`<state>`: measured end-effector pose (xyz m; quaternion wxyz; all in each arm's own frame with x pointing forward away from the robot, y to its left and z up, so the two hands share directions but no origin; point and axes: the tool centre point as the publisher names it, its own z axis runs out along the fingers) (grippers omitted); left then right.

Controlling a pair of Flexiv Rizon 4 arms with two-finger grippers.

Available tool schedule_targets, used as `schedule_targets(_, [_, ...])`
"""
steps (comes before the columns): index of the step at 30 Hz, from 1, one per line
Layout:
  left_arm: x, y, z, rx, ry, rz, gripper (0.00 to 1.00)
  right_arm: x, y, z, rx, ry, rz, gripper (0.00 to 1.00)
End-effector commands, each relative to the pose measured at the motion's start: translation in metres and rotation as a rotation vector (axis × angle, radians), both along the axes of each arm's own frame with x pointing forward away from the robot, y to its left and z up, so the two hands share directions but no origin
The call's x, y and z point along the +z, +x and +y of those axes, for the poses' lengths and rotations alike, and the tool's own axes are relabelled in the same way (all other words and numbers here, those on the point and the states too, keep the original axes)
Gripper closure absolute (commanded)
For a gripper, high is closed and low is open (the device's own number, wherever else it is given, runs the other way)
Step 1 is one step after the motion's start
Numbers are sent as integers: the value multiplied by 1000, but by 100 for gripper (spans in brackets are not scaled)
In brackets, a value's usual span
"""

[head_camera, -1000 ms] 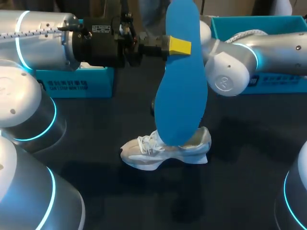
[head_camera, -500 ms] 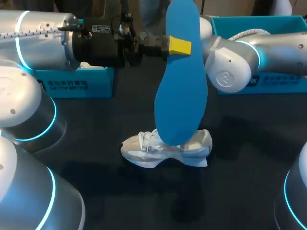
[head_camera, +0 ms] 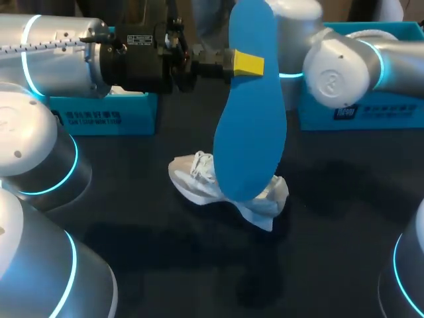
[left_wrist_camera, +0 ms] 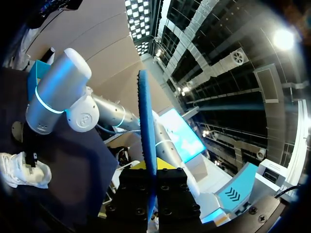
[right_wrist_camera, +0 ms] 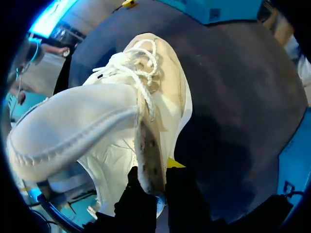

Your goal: Take the shoe out of the shoebox, open the shoe tongue, remove and reinsert the insole, then place the shoe into the shoebox

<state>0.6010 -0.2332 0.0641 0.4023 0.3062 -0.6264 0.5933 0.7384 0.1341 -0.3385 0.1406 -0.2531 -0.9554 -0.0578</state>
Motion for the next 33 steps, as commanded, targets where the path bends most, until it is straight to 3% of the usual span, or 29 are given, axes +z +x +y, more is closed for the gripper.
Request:
schedule_targets(1, [0,0,-1,0,0,0,100,9,-11,-10,-157,60,-11,100])
schedule_targets(8, [0,0,-1,0,0,0,100,14,-25,-1,-511,30,-11,100])
schedule_targets(17, [0,0,-1,0,0,0,100,10,-38,1,-804,188,-119,100])
schedule_targets(33, [0,0,-1,0,0,0,100,8,-34,4,-771,188,-115,100])
